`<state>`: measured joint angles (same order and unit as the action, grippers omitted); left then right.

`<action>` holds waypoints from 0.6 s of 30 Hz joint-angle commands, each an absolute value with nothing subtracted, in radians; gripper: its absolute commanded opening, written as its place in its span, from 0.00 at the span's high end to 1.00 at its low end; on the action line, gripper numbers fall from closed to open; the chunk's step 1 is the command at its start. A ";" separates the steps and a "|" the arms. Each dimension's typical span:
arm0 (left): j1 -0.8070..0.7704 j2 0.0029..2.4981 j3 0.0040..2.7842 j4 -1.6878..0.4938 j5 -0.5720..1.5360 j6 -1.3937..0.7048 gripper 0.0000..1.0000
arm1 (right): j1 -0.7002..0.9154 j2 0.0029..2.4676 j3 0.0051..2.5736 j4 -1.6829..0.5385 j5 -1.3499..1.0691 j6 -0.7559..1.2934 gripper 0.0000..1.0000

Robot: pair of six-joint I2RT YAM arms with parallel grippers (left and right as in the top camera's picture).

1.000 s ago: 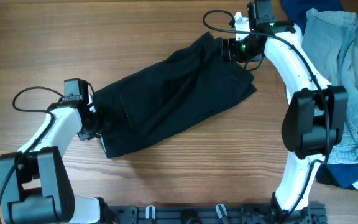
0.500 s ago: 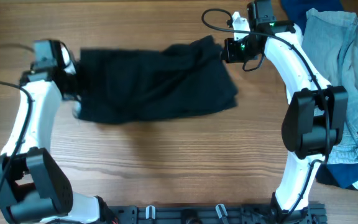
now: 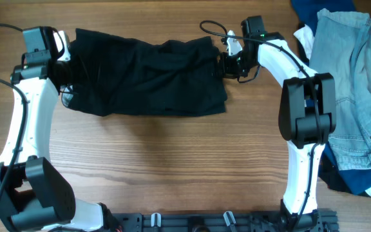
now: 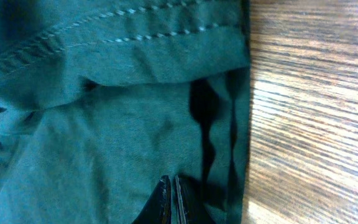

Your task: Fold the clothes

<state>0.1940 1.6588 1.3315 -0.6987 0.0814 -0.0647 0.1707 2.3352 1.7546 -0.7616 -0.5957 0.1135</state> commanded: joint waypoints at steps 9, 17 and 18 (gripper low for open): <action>0.012 1.645 1.454 -0.686 0.561 -0.329 0.96 | 0.210 2.400 1.752 -0.764 -0.600 0.202 0.96; -0.278 1.777 1.454 -0.447 0.447 -0.488 0.96 | 0.217 2.400 1.752 -0.760 -0.601 0.213 0.96; -0.289 1.805 1.454 -0.440 0.448 -0.488 0.96 | 0.217 2.400 1.752 -0.755 -0.612 0.212 0.96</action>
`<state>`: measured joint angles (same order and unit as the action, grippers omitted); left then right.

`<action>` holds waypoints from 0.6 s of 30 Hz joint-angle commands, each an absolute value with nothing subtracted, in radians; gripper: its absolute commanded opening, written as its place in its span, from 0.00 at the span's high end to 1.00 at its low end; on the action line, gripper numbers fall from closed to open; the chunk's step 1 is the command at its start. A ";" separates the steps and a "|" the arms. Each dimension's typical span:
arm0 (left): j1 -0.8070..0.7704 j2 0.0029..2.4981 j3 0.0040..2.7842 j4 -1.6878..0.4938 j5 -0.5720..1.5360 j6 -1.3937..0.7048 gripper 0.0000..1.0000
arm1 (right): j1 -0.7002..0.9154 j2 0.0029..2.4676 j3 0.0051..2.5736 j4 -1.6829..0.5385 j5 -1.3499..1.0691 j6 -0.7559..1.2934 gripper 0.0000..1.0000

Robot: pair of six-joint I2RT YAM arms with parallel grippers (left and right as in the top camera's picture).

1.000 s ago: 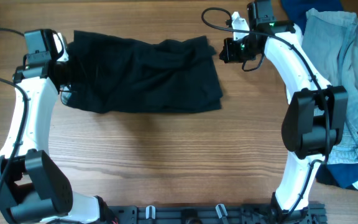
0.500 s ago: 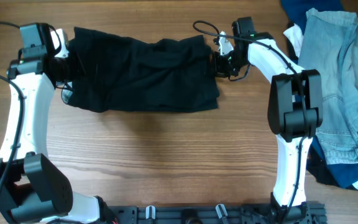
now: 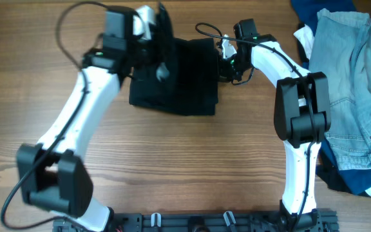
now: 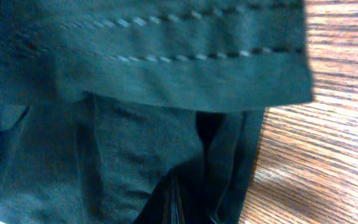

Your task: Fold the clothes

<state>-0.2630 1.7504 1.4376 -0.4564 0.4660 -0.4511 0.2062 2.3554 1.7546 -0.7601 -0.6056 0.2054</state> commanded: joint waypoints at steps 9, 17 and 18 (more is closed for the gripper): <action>-0.334 1.895 1.454 -0.398 0.443 -0.506 0.96 | 0.141 2.337 1.837 -0.707 -0.808 0.213 0.96; -0.429 1.895 1.454 -0.355 0.342 -0.506 0.00 | -0.085 2.042 1.855 -0.672 -0.810 0.267 0.94; -0.434 1.895 1.454 -0.357 0.342 -0.506 0.00 | -0.098 2.042 1.855 -0.683 -0.809 0.264 0.94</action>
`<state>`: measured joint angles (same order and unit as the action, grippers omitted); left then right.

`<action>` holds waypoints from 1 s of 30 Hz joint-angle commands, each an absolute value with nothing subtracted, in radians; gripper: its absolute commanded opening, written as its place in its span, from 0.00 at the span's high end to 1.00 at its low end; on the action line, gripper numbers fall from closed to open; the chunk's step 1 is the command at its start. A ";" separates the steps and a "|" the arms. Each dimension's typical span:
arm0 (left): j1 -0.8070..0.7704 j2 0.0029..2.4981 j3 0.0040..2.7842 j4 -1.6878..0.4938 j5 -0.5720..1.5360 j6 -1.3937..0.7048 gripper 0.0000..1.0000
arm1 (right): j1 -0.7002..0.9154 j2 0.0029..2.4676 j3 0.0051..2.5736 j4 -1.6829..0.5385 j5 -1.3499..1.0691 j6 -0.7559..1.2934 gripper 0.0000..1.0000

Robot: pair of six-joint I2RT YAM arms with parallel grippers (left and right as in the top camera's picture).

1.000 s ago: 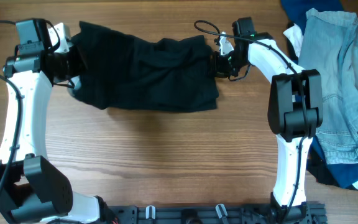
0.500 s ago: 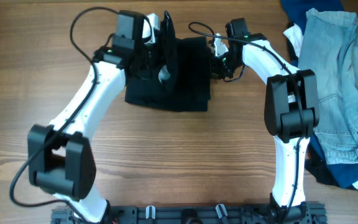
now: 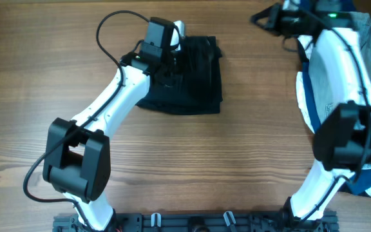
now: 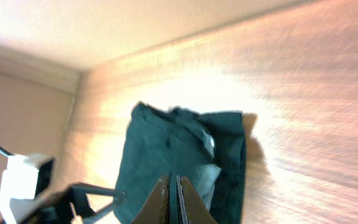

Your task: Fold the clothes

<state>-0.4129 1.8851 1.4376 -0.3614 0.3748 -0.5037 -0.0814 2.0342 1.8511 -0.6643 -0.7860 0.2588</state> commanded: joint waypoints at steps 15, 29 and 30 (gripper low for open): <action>-0.463 1.927 1.452 -0.779 0.204 0.067 0.00 | -0.109 2.042 1.852 -0.844 -0.673 0.183 0.90; -0.287 2.104 1.452 -0.830 -0.341 0.318 0.00 | -0.096 2.042 1.851 -0.869 -0.624 0.159 0.88; -0.260 2.102 1.454 -0.815 -0.363 0.338 0.00 | -0.095 2.042 1.851 -0.869 -0.624 0.159 0.88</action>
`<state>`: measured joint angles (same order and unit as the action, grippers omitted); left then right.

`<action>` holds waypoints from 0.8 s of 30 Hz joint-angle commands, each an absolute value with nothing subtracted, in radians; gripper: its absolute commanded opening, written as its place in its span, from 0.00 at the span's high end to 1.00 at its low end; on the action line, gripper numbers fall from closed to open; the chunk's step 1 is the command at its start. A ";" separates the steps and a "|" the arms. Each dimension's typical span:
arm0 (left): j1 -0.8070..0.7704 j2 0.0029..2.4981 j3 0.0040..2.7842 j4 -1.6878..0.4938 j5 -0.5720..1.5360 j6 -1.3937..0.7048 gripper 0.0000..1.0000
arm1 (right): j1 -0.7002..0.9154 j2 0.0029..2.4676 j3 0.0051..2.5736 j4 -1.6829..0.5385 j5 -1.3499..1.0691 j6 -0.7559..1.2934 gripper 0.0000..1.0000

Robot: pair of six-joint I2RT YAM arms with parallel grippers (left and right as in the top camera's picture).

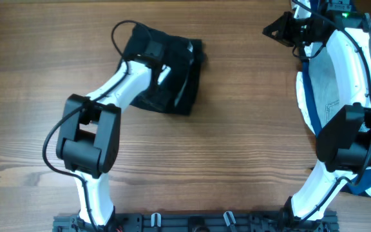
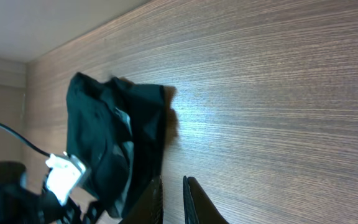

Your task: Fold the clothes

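Note:
A black garment (image 1: 179, 80) lies folded into a small bundle at the back left of the wooden table (image 1: 237, 142). My left gripper (image 1: 153, 53) rests on top of it. Its fingers are lost against the dark cloth, so I cannot tell how they stand. My right gripper (image 1: 268, 30) hangs at the back right, well away from the bundle. In the right wrist view this gripper (image 2: 173, 179) shows a narrow gap between its fingers with nothing in it, over bare wood. The black garment (image 2: 114, 130) sits to its left there.
A heap of other clothes (image 1: 343, 90) fills the right edge of the table: pale blue jeans, something white and dark blue cloth. The right arm's upper link arches over that heap. The left arm stretches from the front edge up to the bundle.
The bundle and my left gripper on it now sit a little further left, and the bundle is slightly turned. My right gripper stays at the back right, and its jaws now stand slightly apart.
At first the black garment lay spread wide, with a gripper at each end. Then my left gripper was across at the right end and the garment lay doubled over. Then my right gripper was off it at the back right. Now the bundle lies further left.

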<state>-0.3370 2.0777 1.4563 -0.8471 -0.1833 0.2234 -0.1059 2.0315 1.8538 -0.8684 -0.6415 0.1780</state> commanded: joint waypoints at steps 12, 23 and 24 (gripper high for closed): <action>-0.462 2.020 1.553 -0.794 0.052 0.329 0.00 | -0.078 2.042 1.851 -0.873 -0.620 0.159 0.85; -0.435 2.148 1.552 -0.831 -0.021 0.193 0.02 | -0.076 2.042 1.851 -0.877 -0.620 0.158 0.84; -0.435 2.148 1.552 -0.831 -0.035 0.194 0.03 | -0.076 2.042 1.851 -0.877 -0.620 0.157 0.84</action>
<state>-0.4381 2.1170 1.5501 -0.8204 -0.0029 0.2100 -0.0811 2.0315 1.8538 -0.8757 -0.6270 0.1776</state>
